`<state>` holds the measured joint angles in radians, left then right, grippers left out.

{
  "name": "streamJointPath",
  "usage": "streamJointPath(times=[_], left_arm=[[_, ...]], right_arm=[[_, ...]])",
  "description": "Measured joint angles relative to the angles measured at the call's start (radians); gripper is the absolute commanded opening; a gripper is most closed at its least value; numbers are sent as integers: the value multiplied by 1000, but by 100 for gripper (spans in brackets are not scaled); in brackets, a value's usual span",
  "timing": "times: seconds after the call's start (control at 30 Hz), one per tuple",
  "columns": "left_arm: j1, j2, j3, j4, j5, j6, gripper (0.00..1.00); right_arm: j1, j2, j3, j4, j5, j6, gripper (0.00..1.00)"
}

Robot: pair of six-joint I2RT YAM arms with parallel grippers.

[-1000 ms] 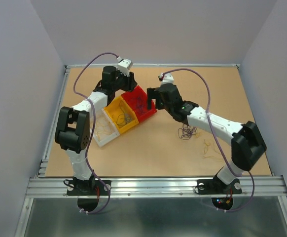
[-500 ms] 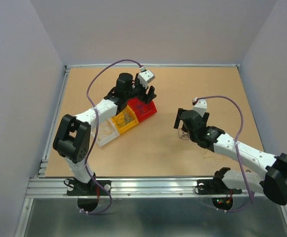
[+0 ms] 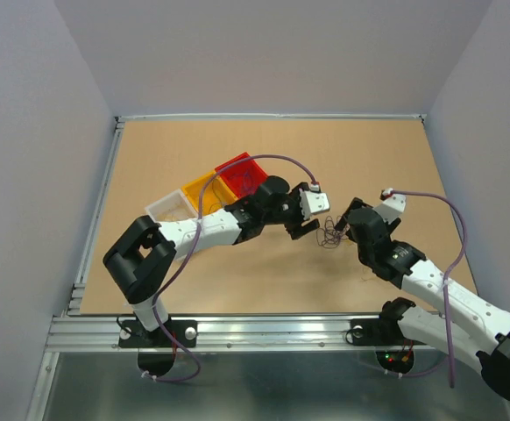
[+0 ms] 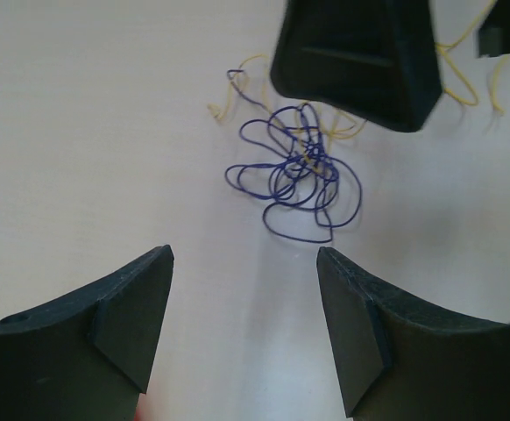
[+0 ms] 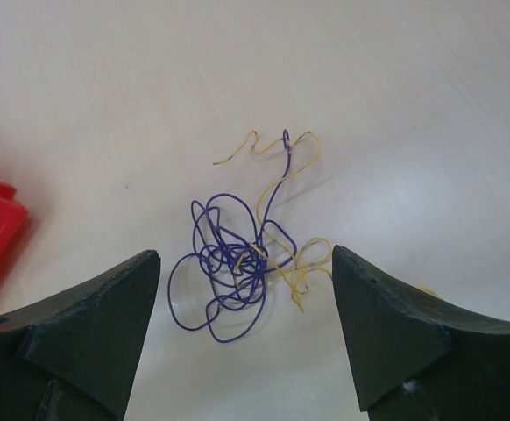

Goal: Untangle the cables

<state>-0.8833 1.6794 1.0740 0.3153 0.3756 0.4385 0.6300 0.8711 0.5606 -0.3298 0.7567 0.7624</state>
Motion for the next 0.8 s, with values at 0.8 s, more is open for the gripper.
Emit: streamJointPath(times=[0.8], left_arm=[[-67,426,278,-75,65,-54,73]], right_arm=[[-22,-280,-87,-22,69,74,84]])
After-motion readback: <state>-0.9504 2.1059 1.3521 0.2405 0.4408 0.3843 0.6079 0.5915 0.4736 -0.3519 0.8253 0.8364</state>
